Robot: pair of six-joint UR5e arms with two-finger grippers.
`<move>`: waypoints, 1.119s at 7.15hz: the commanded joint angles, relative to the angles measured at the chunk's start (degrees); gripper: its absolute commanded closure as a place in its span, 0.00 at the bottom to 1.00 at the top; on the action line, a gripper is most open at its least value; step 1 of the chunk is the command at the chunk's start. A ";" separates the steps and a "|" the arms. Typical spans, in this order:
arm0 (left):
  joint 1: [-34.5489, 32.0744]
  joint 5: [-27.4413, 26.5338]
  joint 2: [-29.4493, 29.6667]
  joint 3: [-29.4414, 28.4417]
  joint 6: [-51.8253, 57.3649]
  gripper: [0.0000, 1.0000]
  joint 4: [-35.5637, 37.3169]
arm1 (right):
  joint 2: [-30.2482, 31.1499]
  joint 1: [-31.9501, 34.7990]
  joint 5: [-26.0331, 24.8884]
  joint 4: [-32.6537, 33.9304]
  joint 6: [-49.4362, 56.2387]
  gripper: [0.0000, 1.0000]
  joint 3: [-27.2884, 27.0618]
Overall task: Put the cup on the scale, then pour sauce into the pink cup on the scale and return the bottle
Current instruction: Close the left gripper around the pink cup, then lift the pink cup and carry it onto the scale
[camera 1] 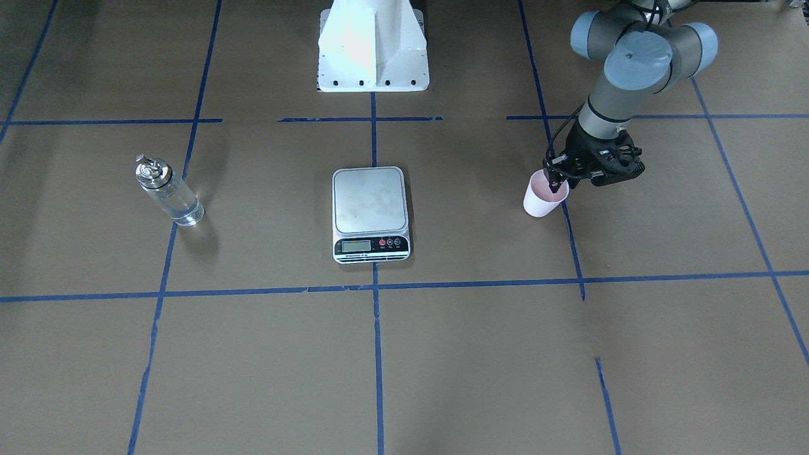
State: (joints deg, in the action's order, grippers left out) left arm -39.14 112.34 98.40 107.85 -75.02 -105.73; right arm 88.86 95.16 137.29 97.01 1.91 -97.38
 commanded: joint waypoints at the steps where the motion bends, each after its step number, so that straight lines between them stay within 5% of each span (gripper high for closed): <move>1: 0.03 0.51 1.26 0.60 -0.73 1.00 0.61 | -0.70 -0.32 0.17 0.10 0.02 0.00 -0.53; 3: -0.59 2.44 1.17 8.38 -3.01 1.00 6.71 | -0.79 -0.24 0.18 0.54 0.02 0.00 -0.53; 5: -1.46 2.53 14.09 13.17 -3.37 1.00 27.05 | -0.53 -0.24 1.22 0.63 0.11 0.00 -0.62; 8: -0.33 5.34 30.03 3.21 -18.61 1.00 30.85 | -0.09 -0.24 2.81 0.11 0.11 0.00 -0.71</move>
State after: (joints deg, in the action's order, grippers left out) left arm -40.06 116.86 121.87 116.53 -87.28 -75.60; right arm 88.63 94.92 139.83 97.30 2.02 -98.04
